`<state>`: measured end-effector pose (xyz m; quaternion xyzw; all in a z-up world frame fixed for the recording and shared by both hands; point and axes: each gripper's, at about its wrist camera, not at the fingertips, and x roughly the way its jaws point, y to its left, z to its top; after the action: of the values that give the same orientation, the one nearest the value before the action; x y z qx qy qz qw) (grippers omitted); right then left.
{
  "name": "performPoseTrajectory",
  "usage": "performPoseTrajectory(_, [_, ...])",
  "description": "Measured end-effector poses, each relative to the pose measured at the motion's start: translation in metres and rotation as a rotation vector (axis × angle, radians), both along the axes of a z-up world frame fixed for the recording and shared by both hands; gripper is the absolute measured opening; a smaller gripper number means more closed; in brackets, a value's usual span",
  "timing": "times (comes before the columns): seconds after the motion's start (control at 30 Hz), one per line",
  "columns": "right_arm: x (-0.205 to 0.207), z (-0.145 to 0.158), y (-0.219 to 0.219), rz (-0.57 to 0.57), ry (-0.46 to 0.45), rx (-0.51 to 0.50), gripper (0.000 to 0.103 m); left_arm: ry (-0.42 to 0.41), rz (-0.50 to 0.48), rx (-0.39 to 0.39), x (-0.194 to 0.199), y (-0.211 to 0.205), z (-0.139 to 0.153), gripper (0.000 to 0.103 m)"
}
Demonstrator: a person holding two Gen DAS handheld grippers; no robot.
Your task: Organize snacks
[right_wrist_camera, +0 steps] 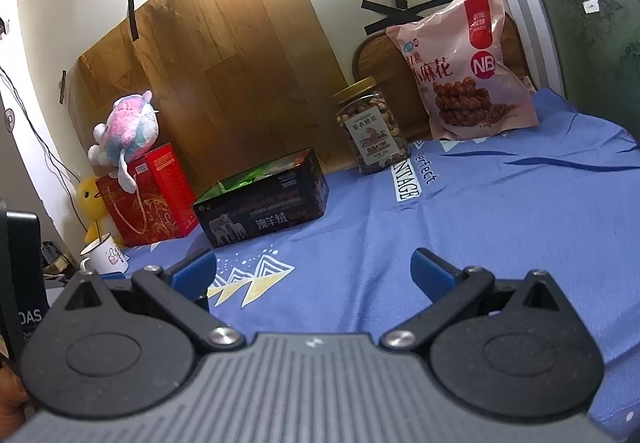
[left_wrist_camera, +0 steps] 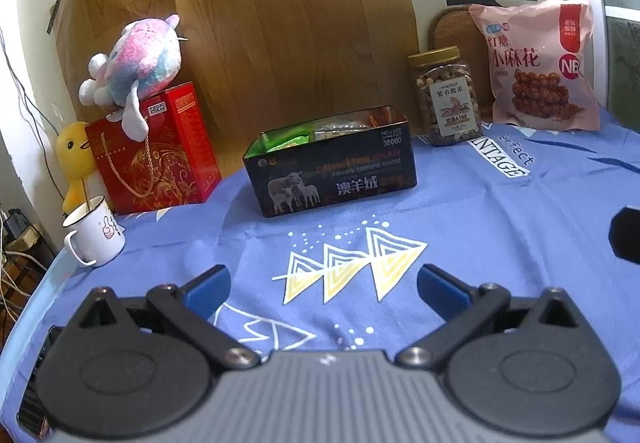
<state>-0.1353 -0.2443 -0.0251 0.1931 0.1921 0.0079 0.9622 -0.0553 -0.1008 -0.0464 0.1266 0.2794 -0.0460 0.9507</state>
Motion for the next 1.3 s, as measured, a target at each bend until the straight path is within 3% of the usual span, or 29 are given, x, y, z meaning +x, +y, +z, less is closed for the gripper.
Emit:
performPoseTrajectory(0.53, [0.003, -0.004, 0.004, -0.01, 0.01, -0.014, 0.103, 0.023, 0.005, 0.0, 0.003, 0.003, -0.004, 0.103])
performPoseTrajectory(0.87, [0.001, -0.004, 0.001, -0.024, 0.004, -0.005, 0.103, 0.13, 0.002, -0.046, 0.014, 0.008, -0.005, 0.103])
performPoseTrajectory(1.3, [0.0, -0.007, -0.001, -0.012, 0.005, 0.028, 0.103, 0.118, 0.036, 0.014, 0.012, 0.004, -0.009, 0.103])
